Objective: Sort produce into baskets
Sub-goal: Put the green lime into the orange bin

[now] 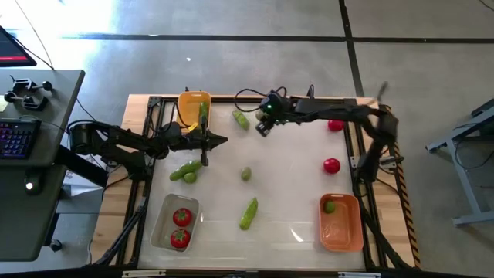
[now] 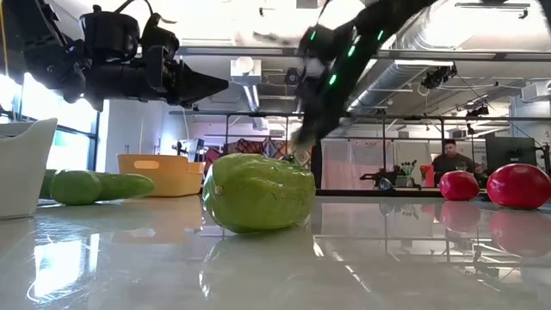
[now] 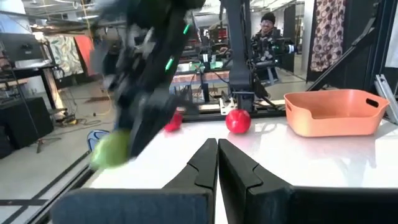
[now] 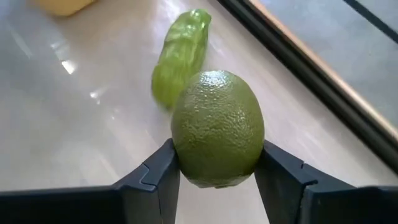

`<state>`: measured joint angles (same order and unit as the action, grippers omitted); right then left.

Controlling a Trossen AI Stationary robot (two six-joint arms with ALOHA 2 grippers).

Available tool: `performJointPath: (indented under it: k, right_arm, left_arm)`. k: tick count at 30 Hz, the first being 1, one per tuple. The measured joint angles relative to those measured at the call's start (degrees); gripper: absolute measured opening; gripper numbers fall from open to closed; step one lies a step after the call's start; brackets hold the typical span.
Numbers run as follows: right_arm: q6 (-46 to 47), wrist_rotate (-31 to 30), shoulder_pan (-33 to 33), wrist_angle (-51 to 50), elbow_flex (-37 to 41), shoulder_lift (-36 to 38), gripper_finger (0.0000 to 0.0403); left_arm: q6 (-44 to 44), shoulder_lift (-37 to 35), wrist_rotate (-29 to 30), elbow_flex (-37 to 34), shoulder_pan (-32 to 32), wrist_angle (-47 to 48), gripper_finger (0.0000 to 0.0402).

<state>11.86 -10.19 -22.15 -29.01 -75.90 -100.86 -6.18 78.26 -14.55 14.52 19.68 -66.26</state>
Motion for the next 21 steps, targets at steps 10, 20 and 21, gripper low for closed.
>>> performJointPath:
  k: [10, 20, 21]
  right_arm:
    - [23.36, -6.27, 18.22, -33.9, -0.04, 16.07, 0.0157]
    - [60.34, -0.42, 43.46, -59.12, -0.04, 18.63, 0.0161]
    - [64.49, 0.78, 45.78, -60.24, -0.04, 18.63, 0.0161]
  left_arm:
    - [-2.99, 0.0, -0.02, 0.0, 0.0, 0.0, 0.0]
    - [-3.08, 0.0, -0.04, 0.0, 0.0, -0.02, 0.0]
    - [-3.07, 0.0, -0.04, 0.0, 0.0, -0.01, 0.0]
